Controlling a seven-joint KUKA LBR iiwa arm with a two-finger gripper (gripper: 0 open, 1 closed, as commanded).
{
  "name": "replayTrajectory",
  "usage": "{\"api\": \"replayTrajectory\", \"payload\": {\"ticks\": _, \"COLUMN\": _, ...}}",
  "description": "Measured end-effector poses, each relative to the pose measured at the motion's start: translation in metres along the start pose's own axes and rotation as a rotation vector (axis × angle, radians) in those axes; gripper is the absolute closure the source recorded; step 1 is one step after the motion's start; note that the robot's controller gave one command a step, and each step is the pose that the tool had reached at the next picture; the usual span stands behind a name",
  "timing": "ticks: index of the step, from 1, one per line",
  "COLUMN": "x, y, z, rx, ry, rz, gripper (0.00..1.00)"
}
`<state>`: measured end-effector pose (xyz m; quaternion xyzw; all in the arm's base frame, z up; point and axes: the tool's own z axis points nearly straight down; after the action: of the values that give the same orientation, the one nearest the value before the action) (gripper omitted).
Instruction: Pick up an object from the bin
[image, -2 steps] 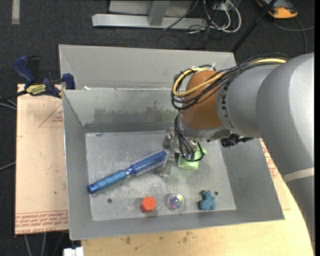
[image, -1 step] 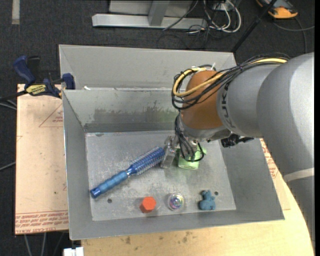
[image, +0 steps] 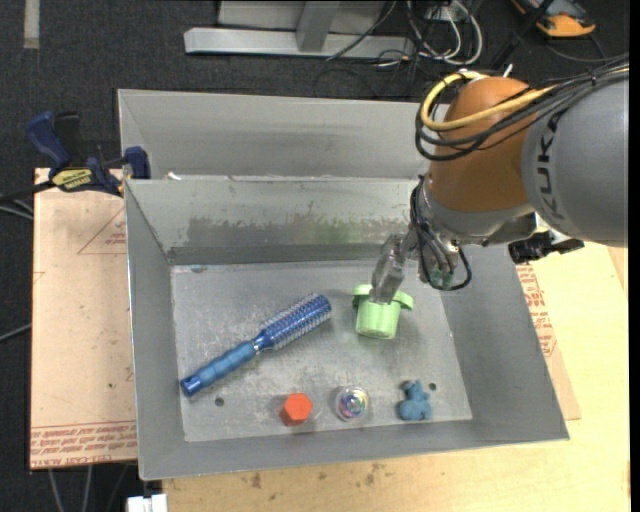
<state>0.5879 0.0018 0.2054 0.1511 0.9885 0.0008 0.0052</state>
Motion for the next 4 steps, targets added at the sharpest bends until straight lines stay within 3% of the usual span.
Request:
{"api": "replayTrajectory", "payload": {"ticks": 1, "x": 0.031, "y": 0.031, "z": 0.068, "rx": 0.004, "ry": 0.016, "rz": 0.100, "gripper": 1.00}}
{"api": "replayTrajectory", "payload": {"ticks": 2, "x": 0.029, "y": 0.030, "z": 0.065, "rx": 0.003, "ry": 0.010, "rz": 0.102, "gripper": 0.00}}
{"api": "replayTrajectory", "payload": {"ticks": 3, "x": 0.039, "y": 0.034, "z": 0.110, "rx": 0.005, "ry": 0.013, "rz": 0.267, "gripper": 0.00}}
{"api": "replayTrajectory", "payload": {"ticks": 4, "x": -0.016, "y": 0.053, "z": 0.137, "rx": 0.001, "ry": 0.006, "rz": 0.281, "gripper": 0.00}}
